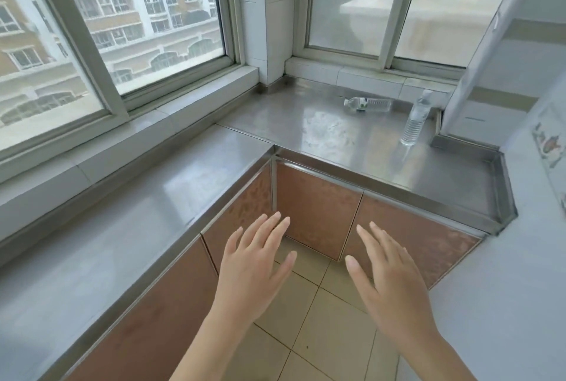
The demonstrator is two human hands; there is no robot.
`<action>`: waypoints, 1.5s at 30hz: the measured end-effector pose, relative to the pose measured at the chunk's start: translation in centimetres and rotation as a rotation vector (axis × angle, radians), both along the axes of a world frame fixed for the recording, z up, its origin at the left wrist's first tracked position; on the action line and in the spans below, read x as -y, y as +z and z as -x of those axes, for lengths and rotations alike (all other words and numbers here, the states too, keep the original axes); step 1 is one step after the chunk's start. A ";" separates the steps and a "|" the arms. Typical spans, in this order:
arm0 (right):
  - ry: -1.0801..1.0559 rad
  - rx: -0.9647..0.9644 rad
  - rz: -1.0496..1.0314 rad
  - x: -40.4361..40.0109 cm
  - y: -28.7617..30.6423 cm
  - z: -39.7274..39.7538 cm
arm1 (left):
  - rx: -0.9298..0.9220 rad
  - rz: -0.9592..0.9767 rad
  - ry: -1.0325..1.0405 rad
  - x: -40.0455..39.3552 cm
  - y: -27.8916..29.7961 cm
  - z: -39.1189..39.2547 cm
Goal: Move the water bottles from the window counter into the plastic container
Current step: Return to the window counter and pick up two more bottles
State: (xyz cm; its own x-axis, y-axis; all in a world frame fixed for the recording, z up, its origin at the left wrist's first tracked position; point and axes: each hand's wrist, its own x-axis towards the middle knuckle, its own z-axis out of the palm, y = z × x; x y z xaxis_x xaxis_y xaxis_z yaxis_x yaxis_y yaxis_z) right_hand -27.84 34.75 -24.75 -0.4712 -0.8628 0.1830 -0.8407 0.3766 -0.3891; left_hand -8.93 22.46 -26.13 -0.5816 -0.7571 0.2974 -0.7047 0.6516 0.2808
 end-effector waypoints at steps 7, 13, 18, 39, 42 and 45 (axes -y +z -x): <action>-0.111 -0.008 -0.032 7.7 -0.4 8.0 | 0.016 -0.010 -0.101 10.1 -1.6 9.6; -0.224 -0.059 -0.070 15.1 0.3 14.9 | 0.006 0.013 -0.184 19.7 -1.6 18.7; -0.303 -0.065 -0.056 19.6 0.4 20.0 | 0.000 0.022 -0.290 25.6 -0.7 26.8; -0.448 0.188 -0.090 36.4 -4.9 47.9 | 0.136 -0.116 -0.373 44.5 -2.9 57.1; -0.541 0.264 -0.070 38.3 -5.9 50.4 | 0.159 -0.145 -0.383 48.6 -3.5 62.2; -0.655 0.305 -0.031 40.5 -7.2 52.6 | 0.219 -0.175 -0.398 53.2 -5.2 67.7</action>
